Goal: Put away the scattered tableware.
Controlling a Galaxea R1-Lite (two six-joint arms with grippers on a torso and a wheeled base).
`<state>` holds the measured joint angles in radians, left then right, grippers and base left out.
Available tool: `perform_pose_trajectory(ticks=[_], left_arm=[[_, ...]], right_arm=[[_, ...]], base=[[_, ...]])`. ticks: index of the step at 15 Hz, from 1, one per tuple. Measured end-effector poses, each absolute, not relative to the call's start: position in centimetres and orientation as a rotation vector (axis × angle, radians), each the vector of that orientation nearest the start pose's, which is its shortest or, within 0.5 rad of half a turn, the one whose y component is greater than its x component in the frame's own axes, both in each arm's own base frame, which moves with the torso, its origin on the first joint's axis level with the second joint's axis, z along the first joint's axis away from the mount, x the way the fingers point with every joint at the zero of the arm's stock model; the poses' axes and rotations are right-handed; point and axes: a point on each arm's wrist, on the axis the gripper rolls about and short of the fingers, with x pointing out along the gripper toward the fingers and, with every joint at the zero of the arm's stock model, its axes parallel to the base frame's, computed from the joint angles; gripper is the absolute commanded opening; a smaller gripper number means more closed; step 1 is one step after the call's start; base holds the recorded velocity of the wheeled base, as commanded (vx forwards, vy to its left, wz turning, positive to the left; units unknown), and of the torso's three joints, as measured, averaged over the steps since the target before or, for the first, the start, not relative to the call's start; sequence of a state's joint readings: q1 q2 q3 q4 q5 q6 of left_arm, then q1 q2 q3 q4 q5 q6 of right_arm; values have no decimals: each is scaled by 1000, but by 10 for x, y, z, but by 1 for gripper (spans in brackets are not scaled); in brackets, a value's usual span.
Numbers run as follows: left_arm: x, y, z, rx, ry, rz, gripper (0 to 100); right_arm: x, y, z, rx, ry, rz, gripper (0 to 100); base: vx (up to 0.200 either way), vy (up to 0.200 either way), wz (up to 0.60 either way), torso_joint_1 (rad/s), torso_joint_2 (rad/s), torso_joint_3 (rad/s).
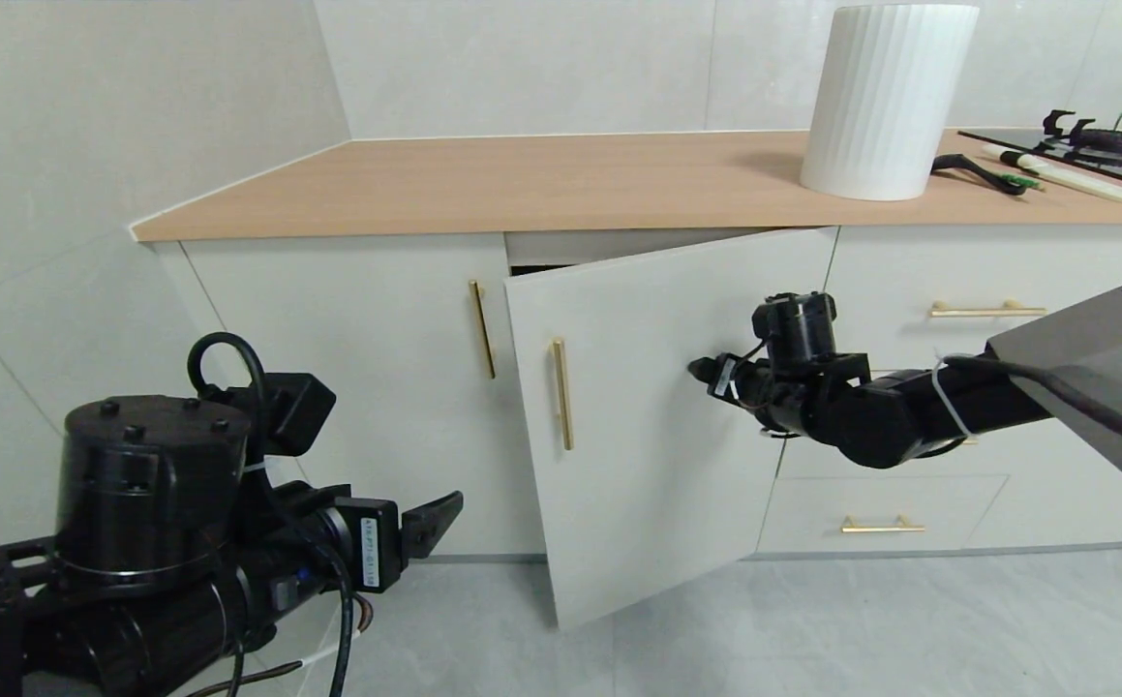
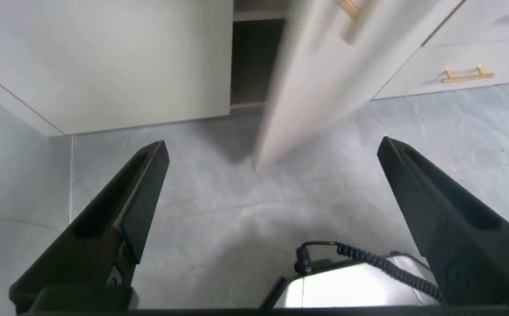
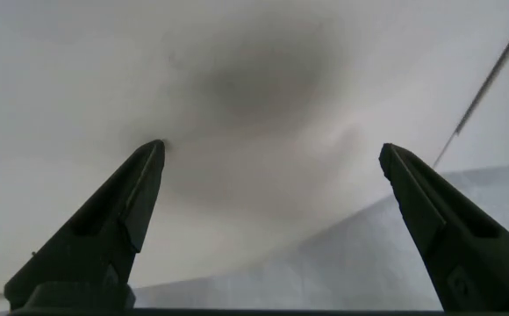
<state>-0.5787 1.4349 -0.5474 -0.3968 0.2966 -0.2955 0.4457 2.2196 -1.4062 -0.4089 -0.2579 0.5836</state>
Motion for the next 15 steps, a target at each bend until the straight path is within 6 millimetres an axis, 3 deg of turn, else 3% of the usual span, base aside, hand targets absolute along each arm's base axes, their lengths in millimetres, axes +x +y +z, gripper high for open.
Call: perform_pose_trajectory(ticks=[5,10,15], left_arm=[[186,-114,162,-81,481,-207,100],[186,-114,161,-79,483,-208,100],[186,-114,161,-79,485,-207,100]], right_arm=[[433,186,116,471,355,-45,100],[459,163,111,487,303,-132,100],[468,149,111,495,284,-162,100]], base=[[0,0,0,0,0,0],[0,0,0,0,0,0],[0,0,0,0,0,0]])
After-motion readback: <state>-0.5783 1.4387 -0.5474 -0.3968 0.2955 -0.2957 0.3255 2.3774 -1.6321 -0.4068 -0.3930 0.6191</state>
